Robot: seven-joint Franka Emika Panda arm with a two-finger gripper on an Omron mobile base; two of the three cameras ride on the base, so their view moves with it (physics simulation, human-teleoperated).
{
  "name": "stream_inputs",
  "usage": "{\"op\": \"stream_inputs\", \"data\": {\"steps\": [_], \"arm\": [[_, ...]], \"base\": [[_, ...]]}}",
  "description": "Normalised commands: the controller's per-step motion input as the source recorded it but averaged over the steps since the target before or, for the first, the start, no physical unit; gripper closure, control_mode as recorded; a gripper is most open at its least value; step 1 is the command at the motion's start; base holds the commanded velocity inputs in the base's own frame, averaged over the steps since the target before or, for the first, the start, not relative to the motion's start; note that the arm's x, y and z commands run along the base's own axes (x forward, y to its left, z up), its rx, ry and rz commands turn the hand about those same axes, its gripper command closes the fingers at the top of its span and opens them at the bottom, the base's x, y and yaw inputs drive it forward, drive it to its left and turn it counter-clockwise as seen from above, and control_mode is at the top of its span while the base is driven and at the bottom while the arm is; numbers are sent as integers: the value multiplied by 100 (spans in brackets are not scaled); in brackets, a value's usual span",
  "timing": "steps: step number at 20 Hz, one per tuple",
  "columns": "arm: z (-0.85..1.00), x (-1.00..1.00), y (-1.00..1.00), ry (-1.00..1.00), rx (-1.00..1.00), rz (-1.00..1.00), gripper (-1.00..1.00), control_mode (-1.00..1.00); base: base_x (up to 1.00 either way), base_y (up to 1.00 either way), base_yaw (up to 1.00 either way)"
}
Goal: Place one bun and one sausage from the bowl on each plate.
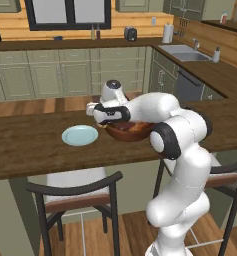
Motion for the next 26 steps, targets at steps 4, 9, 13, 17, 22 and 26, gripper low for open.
{"op": "stream_inputs", "data": {"steps": [4,9,13,17,22,26], "arm": [[-48,-16,27,-3,-1,0,100,-100],[-1,63,47,3,0,0,100,-100],[-22,59,76,9,-15,0,100,-100],[-80,31,38,13,-21,-2,100,-100],[-66,1,1,0,-4,-2,-100,-100],[0,18,-14,-13,7,-1,-100,-100]], "base": [[0,0,0],[0,0,0],[0,0,0],[0,0,0],[0,0,0],[0,0,0]]}}
